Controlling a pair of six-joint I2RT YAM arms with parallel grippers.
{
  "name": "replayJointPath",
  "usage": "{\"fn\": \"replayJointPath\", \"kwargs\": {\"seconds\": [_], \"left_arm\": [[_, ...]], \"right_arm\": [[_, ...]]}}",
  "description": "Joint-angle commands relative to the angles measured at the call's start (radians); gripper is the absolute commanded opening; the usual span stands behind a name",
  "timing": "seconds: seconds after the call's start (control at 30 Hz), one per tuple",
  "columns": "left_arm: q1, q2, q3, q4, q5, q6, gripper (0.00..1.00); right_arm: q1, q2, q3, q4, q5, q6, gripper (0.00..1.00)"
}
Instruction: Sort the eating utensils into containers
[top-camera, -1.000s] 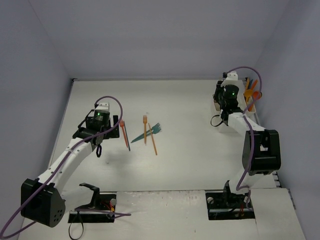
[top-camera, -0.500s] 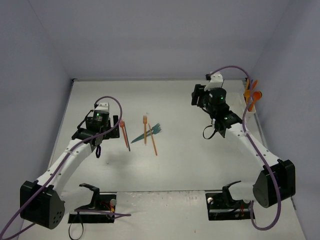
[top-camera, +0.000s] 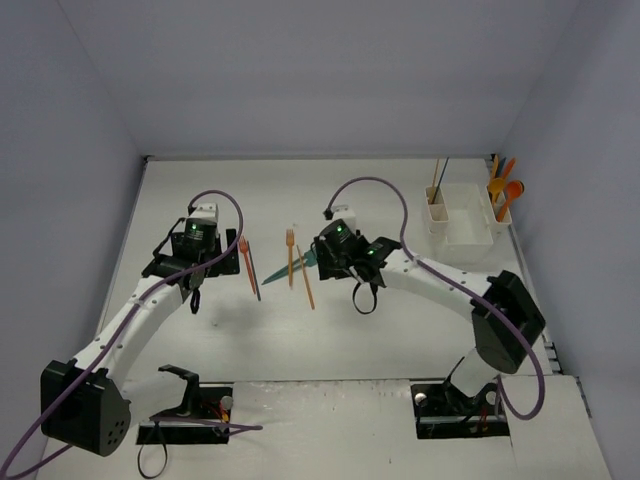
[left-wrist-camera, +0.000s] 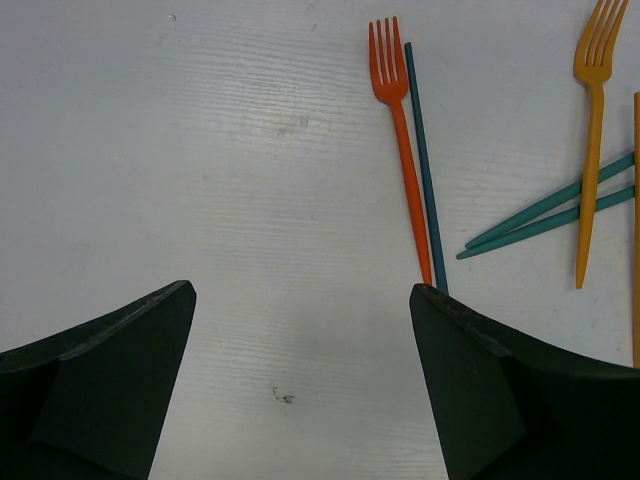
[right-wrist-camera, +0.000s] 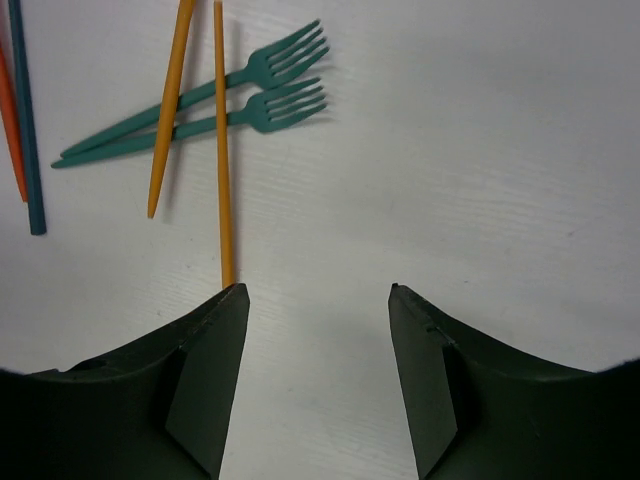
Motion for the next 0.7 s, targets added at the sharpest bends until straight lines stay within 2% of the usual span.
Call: {"fn": "replayJointPath", "kwargs": {"seconds": [0.0,0.17,0.37,0.67], "left_arm": [[0.008,-0.023,0.046,0.034,0.009,-0.015,0.87],[0.008,-0.026,0.045,0.032,0.008,-0.015,0.87],[0.008,-0.028,0.043,0.032,0.007,-0.014,0.87],[0.008,-0.033,0.041,0.027,0.001,-0.013,0.87]], "right_arm": [[0.035,0.119,0.102,-0.024,-0.055,0.063,0.53],[0.068,0.250,0.200,-0.023,-0.088,0.044,0.47],[0.072,0.354,0.285,-0.023,-0.095,0.048,0.45],[0.075,0.459,0.348,-0.015,-0.036,0.038,0.30]]}}
